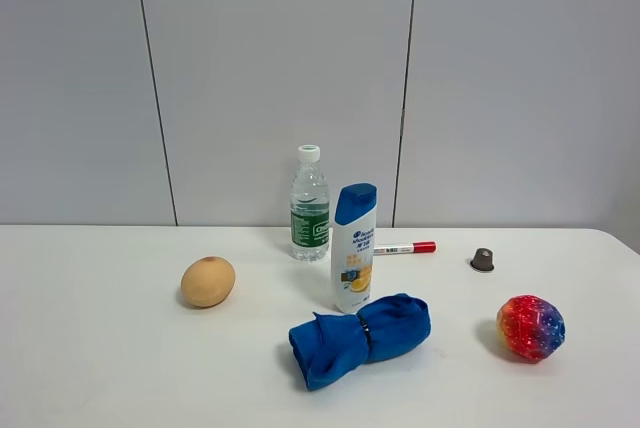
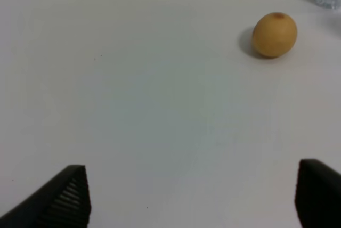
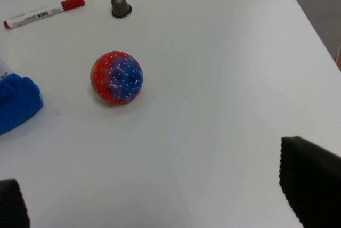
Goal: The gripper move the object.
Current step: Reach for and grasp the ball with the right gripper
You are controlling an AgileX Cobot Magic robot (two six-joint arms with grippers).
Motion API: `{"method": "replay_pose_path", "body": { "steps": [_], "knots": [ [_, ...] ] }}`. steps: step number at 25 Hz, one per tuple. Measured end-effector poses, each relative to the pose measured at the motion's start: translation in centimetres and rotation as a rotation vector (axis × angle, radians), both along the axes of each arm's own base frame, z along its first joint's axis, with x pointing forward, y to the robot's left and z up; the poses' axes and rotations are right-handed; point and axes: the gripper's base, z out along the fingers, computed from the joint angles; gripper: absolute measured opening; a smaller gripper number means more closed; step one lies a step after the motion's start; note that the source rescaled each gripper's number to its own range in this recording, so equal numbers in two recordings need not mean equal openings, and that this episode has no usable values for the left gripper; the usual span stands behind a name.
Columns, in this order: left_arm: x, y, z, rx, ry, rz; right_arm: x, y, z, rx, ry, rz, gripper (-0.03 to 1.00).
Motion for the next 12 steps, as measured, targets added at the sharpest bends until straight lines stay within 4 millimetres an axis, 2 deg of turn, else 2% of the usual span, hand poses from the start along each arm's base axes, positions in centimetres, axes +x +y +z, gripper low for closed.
{"method": "replay_pose_path", "body": {
  "steps": [12],
  "knots": [
    [0.0, 0.0, 0.0, 0.0, 0.0, 0.0, 0.37, 0.14, 0.01, 0.013, 0.024, 0.01, 0.93]
  ]
}}
